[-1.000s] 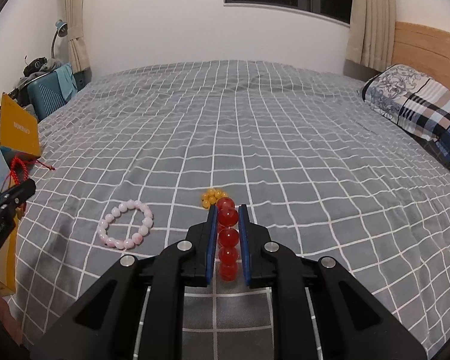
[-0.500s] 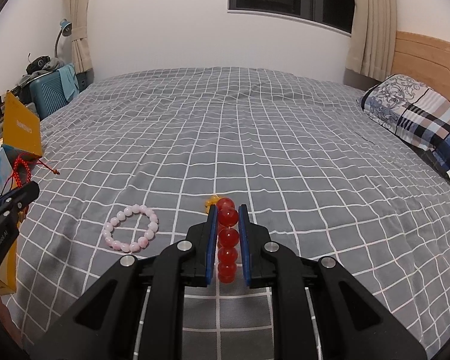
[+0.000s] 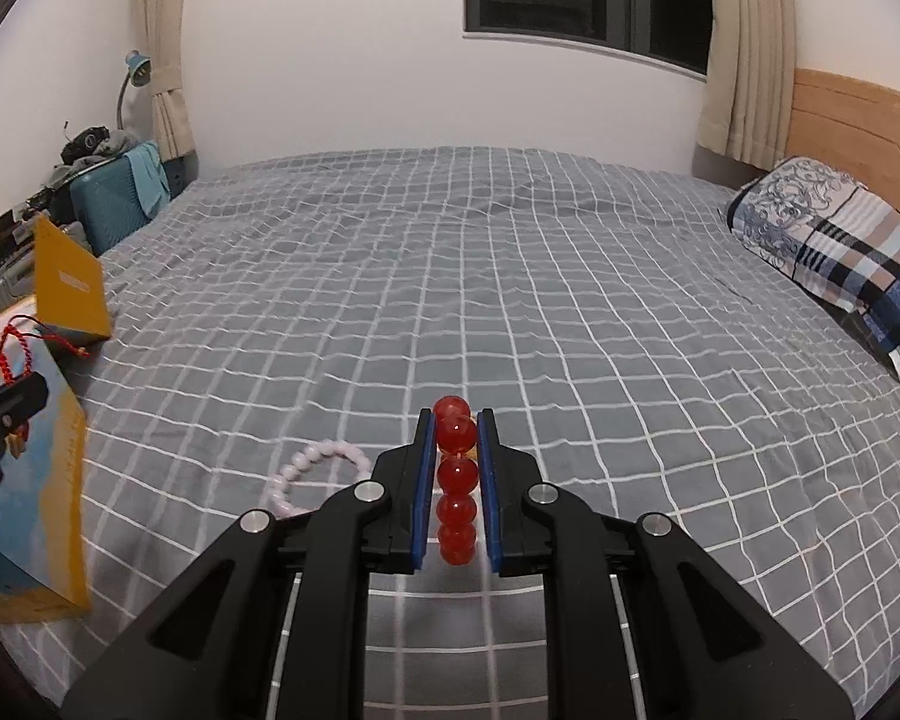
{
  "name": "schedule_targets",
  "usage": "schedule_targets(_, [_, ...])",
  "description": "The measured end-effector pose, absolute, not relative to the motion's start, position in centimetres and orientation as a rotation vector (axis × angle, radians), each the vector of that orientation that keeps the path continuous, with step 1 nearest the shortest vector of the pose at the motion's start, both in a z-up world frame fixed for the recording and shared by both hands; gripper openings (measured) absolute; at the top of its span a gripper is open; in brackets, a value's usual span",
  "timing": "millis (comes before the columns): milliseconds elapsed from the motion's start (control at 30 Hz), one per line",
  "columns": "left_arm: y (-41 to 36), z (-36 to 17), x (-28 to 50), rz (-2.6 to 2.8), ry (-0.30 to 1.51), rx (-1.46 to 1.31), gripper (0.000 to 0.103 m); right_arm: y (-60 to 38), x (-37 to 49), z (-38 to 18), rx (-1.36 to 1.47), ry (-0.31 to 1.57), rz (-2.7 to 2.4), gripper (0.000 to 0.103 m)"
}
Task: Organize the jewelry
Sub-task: 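Lift and carry both red bracelets over the white box with both tools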
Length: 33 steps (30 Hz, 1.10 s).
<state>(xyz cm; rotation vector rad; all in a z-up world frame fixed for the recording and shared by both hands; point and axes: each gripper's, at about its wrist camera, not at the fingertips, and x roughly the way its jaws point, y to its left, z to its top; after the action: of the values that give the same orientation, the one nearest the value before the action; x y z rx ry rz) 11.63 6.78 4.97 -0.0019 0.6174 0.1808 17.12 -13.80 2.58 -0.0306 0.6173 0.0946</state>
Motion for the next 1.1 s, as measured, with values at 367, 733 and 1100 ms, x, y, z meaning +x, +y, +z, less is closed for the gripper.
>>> schedule_targets(367, [12.5,10.7,6.0,0.257,0.572,-0.015,0.007,-7.1,13.9,8.5,-0.080,0.552,0.182,0.013])
schedule_targets(733, [20.5,10.6,0.6,0.372,0.595,-0.054,0.007,2.9,9.7,11.0,-0.144,0.517,0.323,0.013])
schedule_targets(1100, [28.0,8.2,-3.5,0.477,0.665,-0.107,0.007,13.4,6.2,9.9,-0.196,0.534,0.482,0.013])
